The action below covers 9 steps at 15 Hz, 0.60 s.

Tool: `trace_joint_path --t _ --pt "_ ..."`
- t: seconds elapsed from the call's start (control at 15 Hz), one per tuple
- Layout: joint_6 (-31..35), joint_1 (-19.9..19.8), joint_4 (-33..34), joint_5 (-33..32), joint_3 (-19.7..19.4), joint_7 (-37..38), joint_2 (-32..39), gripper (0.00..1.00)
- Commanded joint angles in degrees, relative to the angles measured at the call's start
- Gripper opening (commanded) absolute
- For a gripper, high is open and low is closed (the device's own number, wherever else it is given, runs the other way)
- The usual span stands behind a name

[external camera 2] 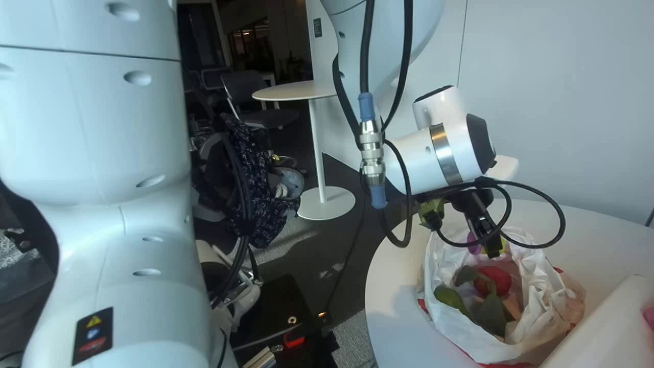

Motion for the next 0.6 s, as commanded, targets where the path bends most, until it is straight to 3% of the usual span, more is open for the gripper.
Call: trace_joint_path --t 0.0,0.33,0.4,0.47,0.53 --pt "2.02 -0.23 7.33 -0.57 1.45 -8.93 10.42 0.19" --pt "-0.31 -0.97 15.52 -0.55 1.56 -17.19 20.71 0.19" --pt "-0.27 -1.58 16.24 0.35 2.10 -18.54 21.53 0.69" --pt "0.02 -2.21 16.60 1.10 2.67 -19.75 21.89 0.70" --pt "0.85 -3.44 15.90 2.12 3.61 -21.63 21.17 0.77"
